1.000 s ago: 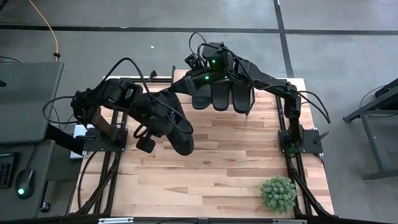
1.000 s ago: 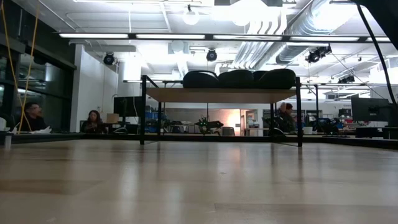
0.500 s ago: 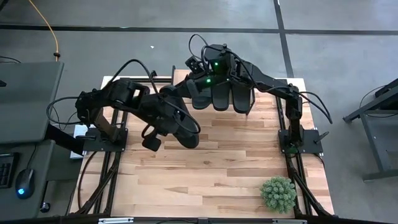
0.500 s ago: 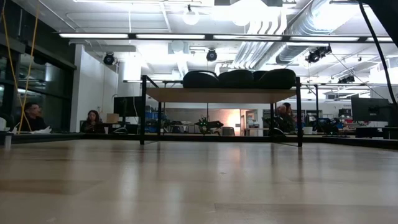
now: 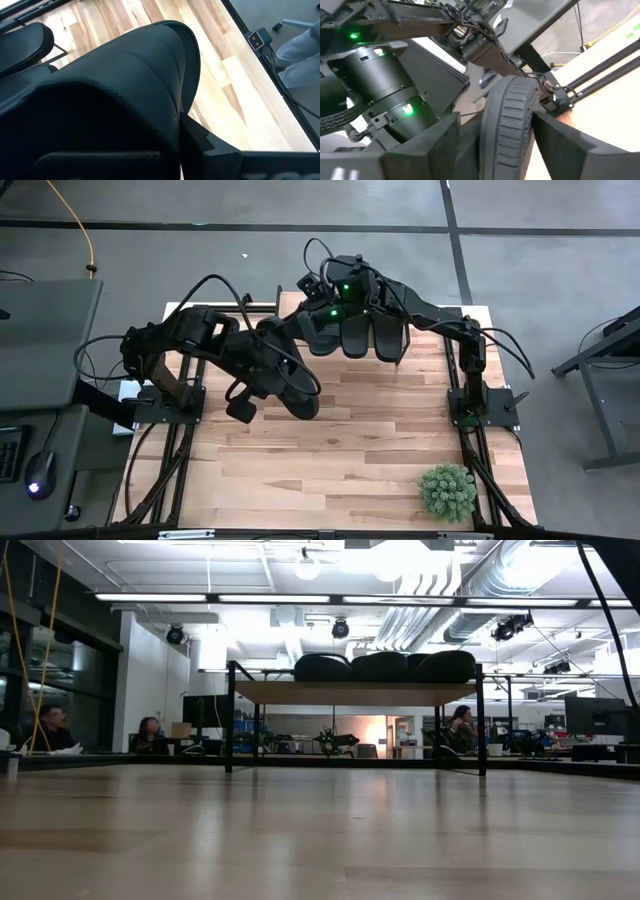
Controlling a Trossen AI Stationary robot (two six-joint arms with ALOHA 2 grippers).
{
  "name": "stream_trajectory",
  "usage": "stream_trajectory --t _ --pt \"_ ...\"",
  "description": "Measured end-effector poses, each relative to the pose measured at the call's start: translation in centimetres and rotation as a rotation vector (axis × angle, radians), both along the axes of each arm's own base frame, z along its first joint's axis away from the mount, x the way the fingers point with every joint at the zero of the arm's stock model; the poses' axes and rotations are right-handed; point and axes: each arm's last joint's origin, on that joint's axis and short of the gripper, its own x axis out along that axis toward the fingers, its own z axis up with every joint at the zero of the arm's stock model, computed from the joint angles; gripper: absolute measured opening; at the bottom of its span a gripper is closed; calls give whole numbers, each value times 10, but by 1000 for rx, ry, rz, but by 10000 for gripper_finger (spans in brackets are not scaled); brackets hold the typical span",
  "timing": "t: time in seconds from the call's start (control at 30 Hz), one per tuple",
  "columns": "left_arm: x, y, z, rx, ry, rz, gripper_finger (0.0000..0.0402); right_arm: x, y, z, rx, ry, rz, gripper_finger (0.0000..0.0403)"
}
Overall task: Pick and place slides into the shelf
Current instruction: Put the black slide on the shelf
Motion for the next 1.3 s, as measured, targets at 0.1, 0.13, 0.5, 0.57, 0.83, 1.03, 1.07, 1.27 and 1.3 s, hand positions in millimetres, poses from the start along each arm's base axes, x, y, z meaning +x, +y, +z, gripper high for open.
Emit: stream_trajectory --t 0.1,0.13,0.5,0.57,0.83,1.03,1.07,1.27,1.3 --pt "0 0 0 -1 0 -4 12 0 0 -1 1 12 -5 202" --pt "0 0 0 -1 -1 -4 12 0 0 -2 1 17 -6 187" --pt "0 0 0 -2 -1 -3 12 0 -1 -3 -21 22 -9 32" --pt "0 0 0 -1 -2 -3 12 0 -1 -3 -24 20 -8 32" --pt "0 0 0 13 -2 1 23 0 -5 -3 -34 14 -20 31" --pt "0 1 0 61 -7 4 103 -1 -10 -3 -32 14 -31 32" --pt "0 2 0 76 -8 14 121 -1 -12 -3 -31 15 -35 32" --pt "-1 4 2 158 -14 60 211 -3 -21 -2 -13 11 -38 32" --pt "-2 5 2 169 -14 62 222 -3 -23 -2 -12 9 -42 32"
